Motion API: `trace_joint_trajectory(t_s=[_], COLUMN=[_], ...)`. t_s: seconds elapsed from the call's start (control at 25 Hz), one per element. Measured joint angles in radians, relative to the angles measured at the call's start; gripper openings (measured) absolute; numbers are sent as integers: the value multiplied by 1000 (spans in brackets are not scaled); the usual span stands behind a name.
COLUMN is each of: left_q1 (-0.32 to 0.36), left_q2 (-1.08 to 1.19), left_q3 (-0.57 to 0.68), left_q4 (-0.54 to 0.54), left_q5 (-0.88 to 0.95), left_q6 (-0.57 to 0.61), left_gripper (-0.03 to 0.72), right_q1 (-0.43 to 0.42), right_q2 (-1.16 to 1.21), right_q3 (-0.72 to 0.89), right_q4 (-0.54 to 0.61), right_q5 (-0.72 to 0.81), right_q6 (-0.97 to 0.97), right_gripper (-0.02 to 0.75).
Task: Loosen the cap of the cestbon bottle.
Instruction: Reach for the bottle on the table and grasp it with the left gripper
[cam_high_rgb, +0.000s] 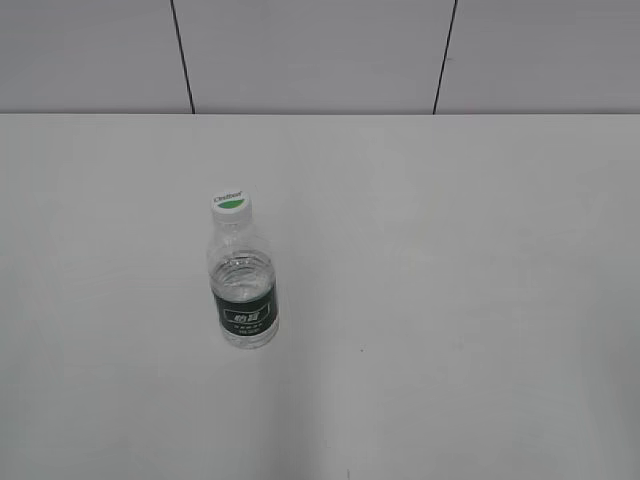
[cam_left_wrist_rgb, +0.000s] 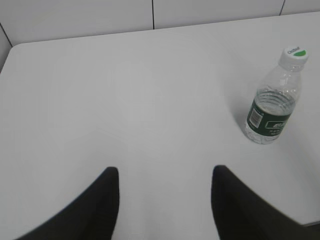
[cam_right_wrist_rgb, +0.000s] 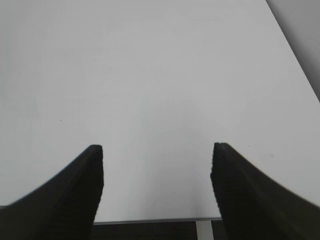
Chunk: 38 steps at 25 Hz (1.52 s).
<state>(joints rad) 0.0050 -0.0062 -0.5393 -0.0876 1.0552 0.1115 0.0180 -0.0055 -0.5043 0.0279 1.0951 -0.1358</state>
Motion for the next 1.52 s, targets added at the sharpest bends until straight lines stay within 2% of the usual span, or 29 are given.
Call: trace_joint_trajectory(t_s=[1.04,1.16,1.32,1.52], left_q1=[0,0,0,-9], left_q2=[12,85,291,528], left_q3=[-10,-73,-150,-151], left_q4=[0,0,-2,-47], left_q5=[-24,-131,-281,-633], left_q6=[-17,-28,-21,17], left_gripper=[363,363,363,363], right_q1=[0,0,0,0], right_q2=[0,0,0,0], right_q3=[0,0,0,0], right_q4=[0,0,0,0], right_q5=[-1,-1,-1,-1], right_q6=[0,0,0,0], right_gripper=[519,519,519,519])
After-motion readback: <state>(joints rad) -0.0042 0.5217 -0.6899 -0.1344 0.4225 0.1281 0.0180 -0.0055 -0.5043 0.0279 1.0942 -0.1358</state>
